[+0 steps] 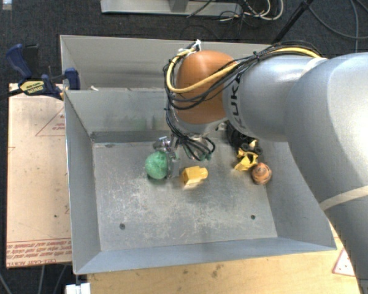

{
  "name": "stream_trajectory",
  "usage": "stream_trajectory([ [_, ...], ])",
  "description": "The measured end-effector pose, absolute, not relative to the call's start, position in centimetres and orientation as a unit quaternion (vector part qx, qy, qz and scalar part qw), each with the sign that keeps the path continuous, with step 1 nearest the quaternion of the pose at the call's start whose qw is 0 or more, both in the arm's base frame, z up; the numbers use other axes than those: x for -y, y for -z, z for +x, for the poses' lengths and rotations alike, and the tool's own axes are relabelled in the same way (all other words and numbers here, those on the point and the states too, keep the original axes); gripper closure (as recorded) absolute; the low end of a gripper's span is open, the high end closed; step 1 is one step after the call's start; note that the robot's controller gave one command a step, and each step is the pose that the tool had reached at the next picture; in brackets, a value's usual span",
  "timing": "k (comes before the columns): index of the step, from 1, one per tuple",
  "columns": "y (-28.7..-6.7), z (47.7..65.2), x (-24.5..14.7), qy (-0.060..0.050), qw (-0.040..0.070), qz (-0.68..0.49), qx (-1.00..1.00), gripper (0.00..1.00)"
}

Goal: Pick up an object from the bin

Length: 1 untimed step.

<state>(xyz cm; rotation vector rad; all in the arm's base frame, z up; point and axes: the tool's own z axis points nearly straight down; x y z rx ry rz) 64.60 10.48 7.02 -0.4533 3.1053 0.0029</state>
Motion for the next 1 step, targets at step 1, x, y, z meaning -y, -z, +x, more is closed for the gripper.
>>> stream_trajectory([
  [1, -25.75, 62.38, -9.53, 0.0, 0.006, -0.136, -0.991, 1.0],
])
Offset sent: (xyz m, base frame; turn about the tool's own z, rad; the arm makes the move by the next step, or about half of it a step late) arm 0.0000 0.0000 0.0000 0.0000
